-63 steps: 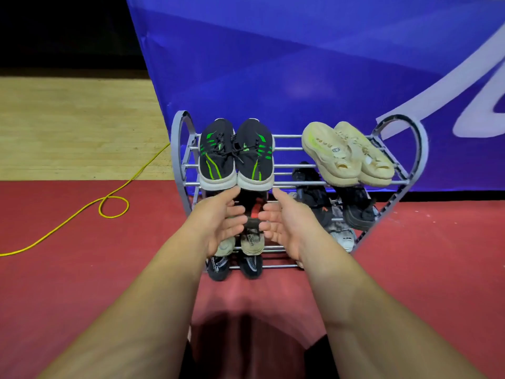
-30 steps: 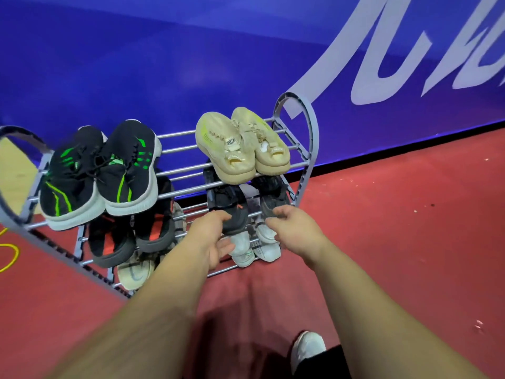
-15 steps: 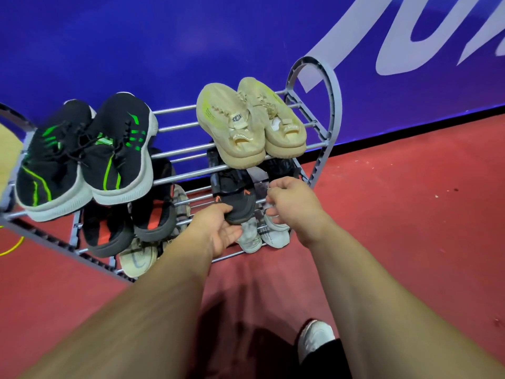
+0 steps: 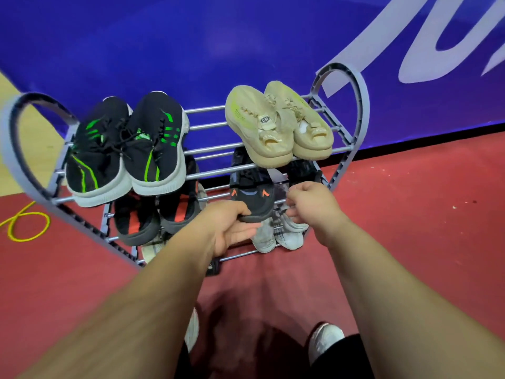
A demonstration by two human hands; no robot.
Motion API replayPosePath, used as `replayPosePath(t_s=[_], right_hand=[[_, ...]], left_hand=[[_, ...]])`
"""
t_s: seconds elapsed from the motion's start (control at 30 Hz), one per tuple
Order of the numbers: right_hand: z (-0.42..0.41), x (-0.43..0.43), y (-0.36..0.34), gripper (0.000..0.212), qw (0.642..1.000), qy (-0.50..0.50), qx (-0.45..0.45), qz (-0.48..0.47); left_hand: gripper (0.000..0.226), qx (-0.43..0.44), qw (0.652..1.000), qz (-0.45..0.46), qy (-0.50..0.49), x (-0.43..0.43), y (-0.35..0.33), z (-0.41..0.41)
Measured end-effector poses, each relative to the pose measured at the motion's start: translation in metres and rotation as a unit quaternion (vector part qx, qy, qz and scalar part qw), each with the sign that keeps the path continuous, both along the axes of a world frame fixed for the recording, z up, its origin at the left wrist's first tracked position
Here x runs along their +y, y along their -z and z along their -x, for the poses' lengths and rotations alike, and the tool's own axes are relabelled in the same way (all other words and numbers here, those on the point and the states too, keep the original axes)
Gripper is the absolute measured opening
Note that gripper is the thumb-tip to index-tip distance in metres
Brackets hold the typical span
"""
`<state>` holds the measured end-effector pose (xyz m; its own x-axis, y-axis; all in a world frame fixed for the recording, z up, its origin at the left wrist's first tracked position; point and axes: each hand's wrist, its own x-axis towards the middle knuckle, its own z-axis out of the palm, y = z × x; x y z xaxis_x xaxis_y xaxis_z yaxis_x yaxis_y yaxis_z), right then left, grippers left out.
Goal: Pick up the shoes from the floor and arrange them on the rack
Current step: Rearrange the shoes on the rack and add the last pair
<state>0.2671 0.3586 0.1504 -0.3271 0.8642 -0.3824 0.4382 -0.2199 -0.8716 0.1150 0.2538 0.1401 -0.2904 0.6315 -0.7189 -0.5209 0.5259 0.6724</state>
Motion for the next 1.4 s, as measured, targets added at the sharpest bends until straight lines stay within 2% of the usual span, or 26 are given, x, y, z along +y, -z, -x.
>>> replayPosePath(t_s=[0.2,0.3,0.4,0.53,0.6,0.7,0.87,0.97,1.03,1.2,1.4], right_hand=[[0.005,-0.009,0.002,0.007,0.999,0.006,0.02,0.033],[0.009,-0.011,0.002,0.018,0.996,0.038,0.031,0.08],[0.012,-0.012,0.005,0.042,0.99,0.071,0.02,0.124],[0.015,-0.014,0.001,0.044,0.977,0.098,0.072,0.177],[0.014,-0.015,-0.001,0.047,0.968,0.086,0.084,0.22],[0.008,-0.018,-0.001,0.05,0.963,0.02,0.042,0.266],[-0.011,-0.016,-0.005,0.053,0.96,-0.028,-0.03,0.278],[-0.029,-0.015,-0.011,0.034,0.961,-0.037,-0.069,0.263],[-0.044,-0.011,-0.012,0.03,0.962,-0.033,-0.079,0.26],[-0.069,-0.005,-0.017,0.022,0.959,-0.002,-0.011,0.283],[-0.062,-0.01,-0.024,0.016,0.945,-0.116,0.043,0.303]], left_hand=[[0.035,0.013,0.999,-0.007,0.029,-0.041,-0.029,0.033],[0.038,0.011,0.999,-0.016,0.028,-0.059,-0.041,0.05],[0.044,0.007,0.999,-0.005,0.037,-0.074,-0.05,0.068],[0.062,0.017,0.995,0.018,0.092,-0.088,-0.056,0.082],[0.06,0.012,0.992,0.017,0.121,-0.091,-0.06,0.083],[0.046,0.01,0.991,0.022,0.129,-0.088,-0.059,0.086],[0.029,0.03,0.994,0.041,0.095,-0.072,-0.049,0.082],[0.02,0.017,0.996,0.04,0.078,-0.059,-0.044,0.066],[0.017,-0.007,0.997,0.036,0.072,-0.05,-0.042,0.055],[0.014,-0.071,0.997,-0.008,0.018,-0.028,-0.033,0.032],[0.011,-0.153,0.965,-0.111,-0.181,0.005,-0.017,-0.001]])
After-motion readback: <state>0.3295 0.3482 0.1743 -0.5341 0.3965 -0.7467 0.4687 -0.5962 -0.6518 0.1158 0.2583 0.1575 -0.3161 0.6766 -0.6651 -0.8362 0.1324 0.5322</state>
